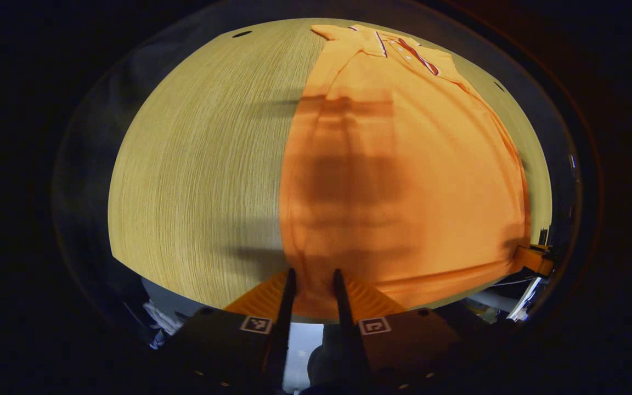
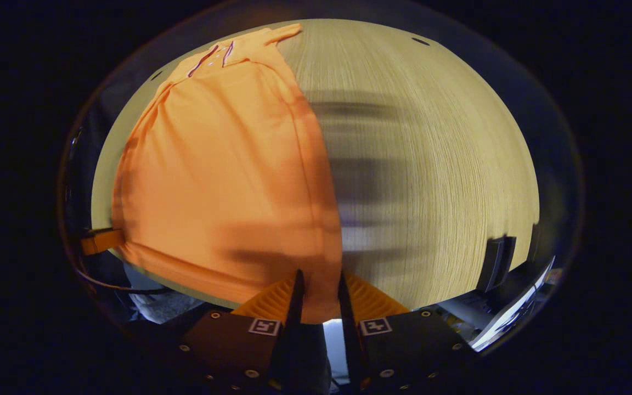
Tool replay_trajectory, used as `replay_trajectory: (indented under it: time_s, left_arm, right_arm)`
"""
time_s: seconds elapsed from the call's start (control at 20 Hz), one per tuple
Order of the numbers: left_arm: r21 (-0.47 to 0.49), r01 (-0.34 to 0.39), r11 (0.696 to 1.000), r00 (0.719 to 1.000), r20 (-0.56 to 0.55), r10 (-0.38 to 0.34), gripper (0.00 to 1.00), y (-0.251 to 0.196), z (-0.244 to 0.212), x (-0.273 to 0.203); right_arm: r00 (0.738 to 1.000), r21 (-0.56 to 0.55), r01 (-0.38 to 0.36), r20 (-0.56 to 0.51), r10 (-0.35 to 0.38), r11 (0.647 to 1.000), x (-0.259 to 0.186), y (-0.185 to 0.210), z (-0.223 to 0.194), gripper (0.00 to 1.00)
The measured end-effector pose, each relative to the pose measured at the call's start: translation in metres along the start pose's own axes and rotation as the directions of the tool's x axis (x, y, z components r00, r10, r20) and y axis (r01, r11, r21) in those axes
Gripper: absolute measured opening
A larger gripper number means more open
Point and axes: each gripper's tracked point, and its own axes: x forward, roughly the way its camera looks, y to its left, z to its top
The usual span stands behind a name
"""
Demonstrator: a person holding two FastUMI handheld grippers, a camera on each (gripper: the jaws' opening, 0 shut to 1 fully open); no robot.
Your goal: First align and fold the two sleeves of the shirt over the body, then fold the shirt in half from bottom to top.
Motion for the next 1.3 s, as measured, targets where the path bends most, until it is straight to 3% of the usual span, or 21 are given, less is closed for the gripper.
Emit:
replay_trajectory:
  time_s: [0.05, 0.1, 0.2, 0.25, 0.6, 0.8, 1.3]
  left_arm:
    - [-0.024, -0.002, 1.0, 1.0, 0.007, 0.002, 0.24, -0.002, 0.0, -0.001]
    - [0.004, 0.002, 1.0, 1.0, 0.011, -0.002, 0.06, -0.003, -0.001, -0.002]
    - [-0.01, 0.055, 0.998, 0.998, 0.006, -0.055, 0.07, -0.011, -0.005, -0.005]
    - [-0.023, 0.098, 0.995, 0.995, -0.008, -0.098, 0.01, -0.02, -0.009, -0.005]
    - [-0.033, 0.143, 0.989, 0.989, 0.047, -0.141, 0.01, -0.027, 0.011, -0.028]
    - [-0.014, 0.141, 0.99, 0.978, 0.155, -0.137, 0.01, -0.026, 0.045, -0.045]
    - [-0.045, 0.179, 0.983, 0.953, 0.257, -0.162, 0.01, -0.039, 0.101, -0.09]
  right_arm:
    - [0.998, 0.051, -0.051, -0.018, 0.052, 0.997, 0.0, 0.007, -0.003, 0.31]
    - [0.994, 0.096, -0.096, -0.039, 0.1, 0.991, 0.0, 0.014, -0.007, 0.16]
    - [0.983, 0.141, -0.154, -0.079, 0.166, 0.978, 0.0, 0.027, -0.015, 0.05]
    - [0.986, 0.133, -0.151, -0.053, 0.159, 0.98, -0.001, 0.027, -0.015, 0.05]
    - [0.983, 0.049, -0.182, 0.004, 0.183, 0.982, -0.023, 0.036, 0.004, 0.05]
    - [0.971, 0.0, -0.233, 0.06, 0.233, 0.972, -0.045, 0.046, 0.03, 0.05]
    - [0.945, -0.086, -0.305, 0.101, 0.312, 0.949, -0.077, 0.052, 0.087, 0.04]
